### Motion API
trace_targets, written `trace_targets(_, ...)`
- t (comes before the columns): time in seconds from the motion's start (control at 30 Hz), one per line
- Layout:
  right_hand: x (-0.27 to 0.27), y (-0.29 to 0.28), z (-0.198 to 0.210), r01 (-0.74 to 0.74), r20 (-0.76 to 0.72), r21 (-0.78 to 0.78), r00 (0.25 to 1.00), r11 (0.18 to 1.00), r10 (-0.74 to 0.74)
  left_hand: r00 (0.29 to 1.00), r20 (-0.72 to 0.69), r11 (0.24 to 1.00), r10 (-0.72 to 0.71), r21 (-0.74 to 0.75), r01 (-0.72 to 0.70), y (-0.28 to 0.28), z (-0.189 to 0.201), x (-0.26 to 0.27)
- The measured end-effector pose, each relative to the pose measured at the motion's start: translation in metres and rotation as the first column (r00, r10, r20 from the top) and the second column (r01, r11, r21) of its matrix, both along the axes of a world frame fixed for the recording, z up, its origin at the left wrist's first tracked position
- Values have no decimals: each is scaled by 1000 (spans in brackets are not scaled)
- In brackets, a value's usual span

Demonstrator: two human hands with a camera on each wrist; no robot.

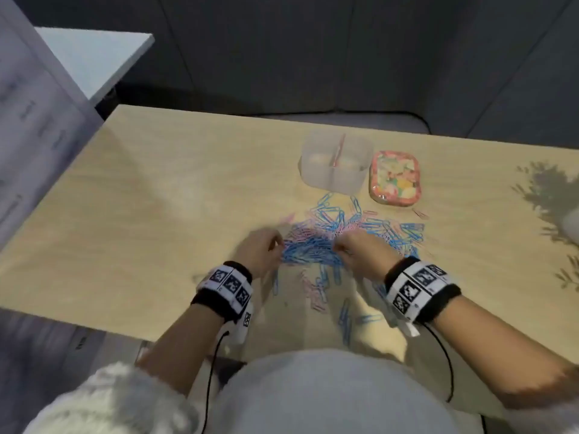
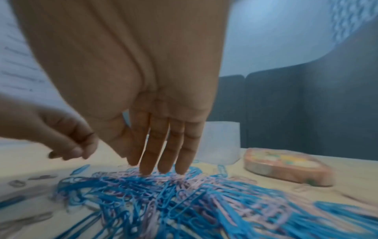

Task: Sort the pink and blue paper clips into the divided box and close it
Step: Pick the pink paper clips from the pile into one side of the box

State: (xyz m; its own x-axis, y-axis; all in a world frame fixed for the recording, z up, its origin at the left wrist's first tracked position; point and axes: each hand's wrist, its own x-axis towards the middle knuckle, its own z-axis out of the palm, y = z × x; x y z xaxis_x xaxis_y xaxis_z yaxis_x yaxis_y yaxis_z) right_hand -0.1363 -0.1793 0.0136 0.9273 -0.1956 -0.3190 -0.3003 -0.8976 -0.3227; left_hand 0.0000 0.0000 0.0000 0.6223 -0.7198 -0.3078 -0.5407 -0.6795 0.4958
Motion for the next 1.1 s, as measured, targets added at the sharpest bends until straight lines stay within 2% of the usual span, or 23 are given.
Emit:
trace_targets(0.13, 34, 14, -13, -101, 35, -76, 994, 992, 104, 990, 89, 992, -108, -54, 114, -24, -7, -2)
trace_targets(0.27, 28, 7, -35, -216, -19, -180, 976, 960, 216, 966, 147, 977, -214, 22, 213, -21, -21, -7)
trace_targets(0.4, 15, -2, -38, -178, -7, -156, 984, 971, 179, 952, 134, 962, -274, 28, 273, -14, -21, -9)
trace_targets(0.47, 13, -6, -34, -118, 37, -116, 992, 986, 123, 970, 88, 973, -229, -20, 231, -12, -19, -7)
trace_targets(0.53, 22, -9, -29, -64, 66, -81, 995, 995, 70, 991, 57, 990, -123, -67, 127, -16, -17, 0)
trace_targets(0.6, 38, -6, -24, -54, 81, -74, 995, 996, 60, 998, 48, 997, -38, -70, 41, -24, -16, 5)
trace_targets(0.67, 55, -1, -25, -71, 84, -88, 993, 994, 78, 998, 60, 999, -13, -38, 15, -32, -18, 9)
trace_targets(0.83, 77, 13, -30, -35, 38, -95, 999, 995, 39, 994, 104, 1000, -16, 8, 15, -43, -22, 10)
trace_targets(0.97, 76, 21, -31, -56, 10, -90, 998, 994, 57, 987, 142, 997, -71, 25, 68, -41, -24, 12)
trace_targets(1.1, 69, 17, -33, -122, 2, -184, 992, 975, 124, 942, 289, 985, -172, 70, 159, -34, -24, 15)
